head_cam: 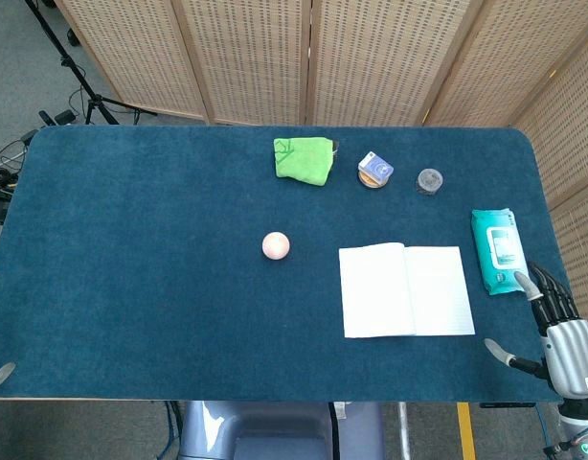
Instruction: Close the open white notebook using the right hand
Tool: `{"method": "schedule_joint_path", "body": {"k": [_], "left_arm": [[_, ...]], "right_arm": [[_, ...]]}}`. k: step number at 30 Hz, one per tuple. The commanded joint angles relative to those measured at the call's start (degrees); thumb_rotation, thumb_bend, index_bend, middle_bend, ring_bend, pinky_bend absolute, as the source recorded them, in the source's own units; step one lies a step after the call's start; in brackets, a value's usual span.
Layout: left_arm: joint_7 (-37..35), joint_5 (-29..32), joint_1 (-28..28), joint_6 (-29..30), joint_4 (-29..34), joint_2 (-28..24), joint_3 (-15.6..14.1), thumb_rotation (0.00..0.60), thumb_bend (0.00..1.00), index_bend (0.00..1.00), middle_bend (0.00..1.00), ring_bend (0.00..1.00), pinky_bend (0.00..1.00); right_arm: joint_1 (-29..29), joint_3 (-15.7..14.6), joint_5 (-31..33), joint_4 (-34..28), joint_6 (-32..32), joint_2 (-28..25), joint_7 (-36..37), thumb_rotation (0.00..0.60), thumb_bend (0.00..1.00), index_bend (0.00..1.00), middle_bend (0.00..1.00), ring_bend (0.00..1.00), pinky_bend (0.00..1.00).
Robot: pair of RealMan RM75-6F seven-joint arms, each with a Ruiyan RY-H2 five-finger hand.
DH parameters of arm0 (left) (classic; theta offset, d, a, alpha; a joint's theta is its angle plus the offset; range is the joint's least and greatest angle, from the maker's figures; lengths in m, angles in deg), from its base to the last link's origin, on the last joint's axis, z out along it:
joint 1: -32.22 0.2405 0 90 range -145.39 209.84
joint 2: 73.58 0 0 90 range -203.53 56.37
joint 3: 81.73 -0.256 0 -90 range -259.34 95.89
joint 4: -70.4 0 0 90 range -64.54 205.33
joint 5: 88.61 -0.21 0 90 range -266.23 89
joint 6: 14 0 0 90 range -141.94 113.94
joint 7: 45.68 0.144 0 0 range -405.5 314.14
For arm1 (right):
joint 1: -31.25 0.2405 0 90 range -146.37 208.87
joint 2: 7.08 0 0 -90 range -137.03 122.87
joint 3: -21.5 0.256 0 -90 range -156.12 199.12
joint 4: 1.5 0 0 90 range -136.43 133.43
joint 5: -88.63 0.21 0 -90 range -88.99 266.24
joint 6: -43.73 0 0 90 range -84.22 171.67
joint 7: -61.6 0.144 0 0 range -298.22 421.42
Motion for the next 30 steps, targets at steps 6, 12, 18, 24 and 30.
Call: {"method": "schedule_joint_path", "body": {"k": [6,12,18,24,30], "left_arm": [[0.35,-0.02,0.22,0.44,0.01,0.23,0.12,0.600,0.00,0.00,0.00,0.00,0.00],[1.23,-0.26,0.15,0.11,0.08,0.45,-0.07,0.600,0.00,0.00,0.00,0.00,0.00],[2.32,0.60,-0.16,-0.82,0.82,0.53,0.27,0.600,0.00,0.00,0.00,0.00,0.00],[2.98,1.14,-0.24,-1.20,1.46,0.50,0.48,0.600,0.00,0.00,0.00,0.00,0.00],[2.09,1.17,0.00,-0.80,1.26,0.27,0.48,0.600,0.00,0.00,0.00,0.00,0.00]], "right_arm": [[0.23,-1.07,0.97,-0.87,-3.50,-1.15,-4.85,0.600,0.00,0.00,0.00,0.00,0.00],[1.57,-2.89,-2.82,-0.53,-6.02,-0.23,-10.95,0.600,0.00,0.00,0.00,0.00,0.00],[5.46,-4.11,-6.31,-0.24,-13.61,2.49,-21.53,0.600,0.00,0.00,0.00,0.00,0.00],[8.58,-3.99,-7.53,1.13,-19.83,7.44,-31.72,0.600,0.00,0.00,0.00,0.00,0.00],[11.76,-1.32,-5.37,3.29,-23.84,12.61,-35.95,0.600,0.00,0.00,0.00,0.00,0.00]]}}
